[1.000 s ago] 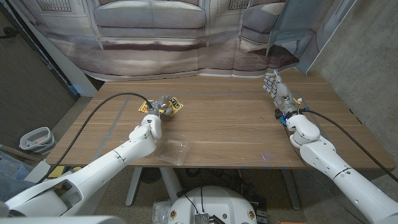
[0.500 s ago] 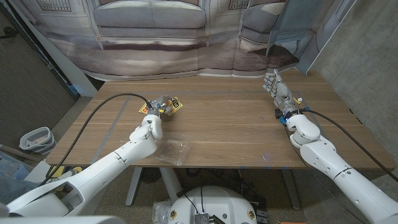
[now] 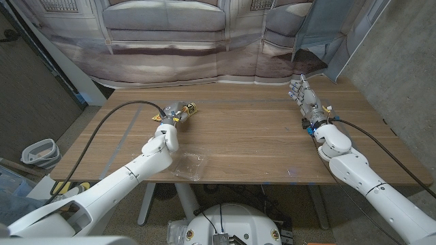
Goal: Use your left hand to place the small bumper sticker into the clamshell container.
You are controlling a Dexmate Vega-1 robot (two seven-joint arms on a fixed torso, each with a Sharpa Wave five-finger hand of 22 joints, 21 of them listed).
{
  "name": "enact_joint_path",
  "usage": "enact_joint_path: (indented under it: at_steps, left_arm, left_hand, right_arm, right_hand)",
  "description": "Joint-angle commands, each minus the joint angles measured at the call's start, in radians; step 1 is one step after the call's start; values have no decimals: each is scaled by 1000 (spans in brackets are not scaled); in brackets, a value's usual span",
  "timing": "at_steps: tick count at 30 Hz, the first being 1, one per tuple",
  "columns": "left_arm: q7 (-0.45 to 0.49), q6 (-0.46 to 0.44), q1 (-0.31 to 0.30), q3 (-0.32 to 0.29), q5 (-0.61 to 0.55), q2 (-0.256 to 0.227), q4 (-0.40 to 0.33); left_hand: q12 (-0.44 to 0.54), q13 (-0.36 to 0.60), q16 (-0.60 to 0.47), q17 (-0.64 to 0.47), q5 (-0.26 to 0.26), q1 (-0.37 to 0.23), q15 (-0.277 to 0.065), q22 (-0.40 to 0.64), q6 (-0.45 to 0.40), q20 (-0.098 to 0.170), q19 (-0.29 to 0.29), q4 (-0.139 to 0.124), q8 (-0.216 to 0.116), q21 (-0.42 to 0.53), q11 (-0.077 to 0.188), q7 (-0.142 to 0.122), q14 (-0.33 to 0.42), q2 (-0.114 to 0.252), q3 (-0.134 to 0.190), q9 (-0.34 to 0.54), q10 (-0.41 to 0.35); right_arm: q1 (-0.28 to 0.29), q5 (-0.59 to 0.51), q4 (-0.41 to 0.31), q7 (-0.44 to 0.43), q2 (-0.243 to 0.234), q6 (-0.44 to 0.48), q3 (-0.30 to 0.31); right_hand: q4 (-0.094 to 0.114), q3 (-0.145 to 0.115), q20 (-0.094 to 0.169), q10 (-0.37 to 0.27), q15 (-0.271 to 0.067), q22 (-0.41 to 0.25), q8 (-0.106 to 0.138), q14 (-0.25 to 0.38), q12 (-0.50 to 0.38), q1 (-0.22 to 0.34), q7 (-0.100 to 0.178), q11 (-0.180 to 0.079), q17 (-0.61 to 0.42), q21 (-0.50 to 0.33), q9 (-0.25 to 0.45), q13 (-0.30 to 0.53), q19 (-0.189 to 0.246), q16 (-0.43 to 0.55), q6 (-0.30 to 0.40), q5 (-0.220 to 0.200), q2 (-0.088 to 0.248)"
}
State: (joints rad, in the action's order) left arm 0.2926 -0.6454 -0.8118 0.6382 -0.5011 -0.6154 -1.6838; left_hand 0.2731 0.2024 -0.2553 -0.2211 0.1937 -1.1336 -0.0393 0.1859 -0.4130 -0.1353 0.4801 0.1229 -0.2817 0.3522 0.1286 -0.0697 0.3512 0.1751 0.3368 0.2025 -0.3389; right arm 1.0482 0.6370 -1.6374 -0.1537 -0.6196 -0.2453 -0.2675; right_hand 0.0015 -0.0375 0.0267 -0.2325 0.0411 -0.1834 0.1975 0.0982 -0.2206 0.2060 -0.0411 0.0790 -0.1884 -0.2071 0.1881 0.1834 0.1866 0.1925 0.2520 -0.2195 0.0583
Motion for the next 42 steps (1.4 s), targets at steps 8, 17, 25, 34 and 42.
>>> enact_joint_path:
  at_steps: [8, 17, 25, 34, 42]
  left_arm:
    - [-2, -37, -16, -15, -23, -1, -54]
    - [-12, -55, -29, -25, -34, -16, -93]
    - [-18, -65, -31, -27, -43, -22, -108]
    - [-21, -70, -35, -32, -51, -28, -133]
    - [-26, -73, -41, -32, -58, -36, -147]
  left_hand:
    - [-20, 4, 12, -1, -6, 12, -29, 3, 47, -12, -9, -13, 23, -6, 0, -4, -6, -14, 8, 4, 15]
    - [-27, 5, 17, -1, -7, 17, -25, 3, 51, -15, -17, -16, 27, -10, 0, -4, -12, -18, 9, 5, 22]
    - [-32, 5, 21, 0, -8, 19, -23, 3, 52, -18, -20, -17, 30, -13, -3, -3, -15, -19, 10, 5, 27]
    - [-36, 5, 22, 0, -8, 22, -24, 4, 63, -19, -21, -19, 36, -14, 1, -2, -13, -20, 12, 5, 28]
    - [-39, 6, 25, 0, -10, 28, -25, 4, 63, -18, -20, -21, 38, -15, 0, -2, -13, -25, 10, 5, 30]
  right_arm:
    - [20, 3, -27, -7, -12, -3, 16]
    - [21, 1, -28, -1, -14, -9, 16]
    - [16, 2, -26, 1, -11, -9, 15]
    - [13, 2, -29, -3, -9, -7, 15]
    - [13, 2, -22, 2, -8, -10, 14]
  right_hand:
    - [-3, -2, -2, -5, 4, -3, 2, 8, -2, 0, -2, -1, -1, 2, 3, 6, 2, -2, 5, -1, 5]
    - [-4, -2, -3, -5, 4, -3, 2, 8, -2, 1, -1, 0, -1, 2, 3, 6, 2, -2, 5, -1, 6]
    - [-4, -2, -3, -5, 5, -3, 2, 8, -2, 1, -2, 0, -1, 2, 3, 6, 3, -2, 4, -1, 6]
    - [-5, -2, -2, -6, 5, -3, 2, 9, -2, 2, -3, 0, -1, 2, 3, 6, 3, -2, 5, 0, 7]
    - [-5, -2, -2, -6, 5, -3, 2, 9, -2, 2, -2, 0, -1, 2, 3, 6, 3, -2, 4, 0, 8]
